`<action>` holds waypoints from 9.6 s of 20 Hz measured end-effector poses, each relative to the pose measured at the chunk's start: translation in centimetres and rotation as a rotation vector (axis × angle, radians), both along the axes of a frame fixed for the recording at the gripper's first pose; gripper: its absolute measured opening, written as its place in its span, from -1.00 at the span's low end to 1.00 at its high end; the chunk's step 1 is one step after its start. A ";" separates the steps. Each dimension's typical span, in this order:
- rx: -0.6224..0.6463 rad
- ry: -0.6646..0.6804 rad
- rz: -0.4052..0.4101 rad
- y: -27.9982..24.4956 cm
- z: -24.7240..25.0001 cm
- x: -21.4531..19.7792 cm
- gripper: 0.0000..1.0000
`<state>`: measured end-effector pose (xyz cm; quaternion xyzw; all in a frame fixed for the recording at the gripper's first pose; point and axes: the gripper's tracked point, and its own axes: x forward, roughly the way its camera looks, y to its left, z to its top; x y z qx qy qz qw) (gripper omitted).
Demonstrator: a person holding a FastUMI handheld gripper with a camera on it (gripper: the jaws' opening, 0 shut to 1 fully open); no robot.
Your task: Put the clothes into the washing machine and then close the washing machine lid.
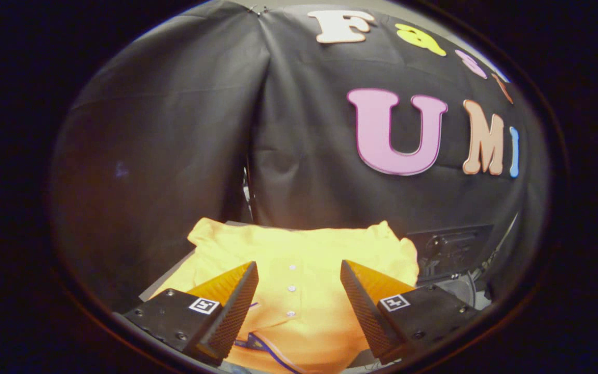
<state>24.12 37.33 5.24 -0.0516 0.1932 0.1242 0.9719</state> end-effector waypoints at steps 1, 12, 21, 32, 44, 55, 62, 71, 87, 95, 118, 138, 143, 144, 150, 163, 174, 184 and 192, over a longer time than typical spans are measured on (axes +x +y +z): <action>-0.002 0.026 -0.009 0.4 -0.7 0.7 0.93; -0.028 0.233 -0.075 0.5 -5.5 3.0 0.85; 0.106 0.123 0.131 0.1 -0.7 2.2 -0.93; 0.070 -0.222 0.088 -6.6 18.4 -1.2 -0.94; 0.022 -0.611 -0.149 -21.4 27.8 -1.8 -0.95; -0.041 -0.481 -0.170 -28.9 16.2 1.5 -0.94; 0.011 -0.295 -0.216 -33.0 3.8 4.1 -0.94; -0.010 -0.134 -0.289 -36.6 -9.4 4.9 -0.90; -0.061 -0.128 -0.363 -37.5 -9.9 4.8 0.97; -0.068 -0.143 -0.329 -36.3 -8.1 4.6 0.98; -0.095 -0.373 -0.223 -33.7 7.6 11.0 0.94; -0.013 -0.227 -0.291 -33.6 1.0 24.5 0.95; -0.006 -0.252 -0.268 -33.5 1.2 24.4 0.97; -0.004 -0.258 -0.262 -33.5 1.2 24.3 0.98; 0.004 -0.284 -0.265 -33.7 1.7 22.2 0.98; 0.010 -0.324 -0.257 -34.3 1.3 18.3 0.97; 0.018 -0.353 -0.253 -34.5 1.2 16.3 0.97; 0.020 -0.367 -0.256 -34.7 1.1 15.1 0.96; 0.023 -0.396 -0.252 -34.8 0.9 13.8 0.96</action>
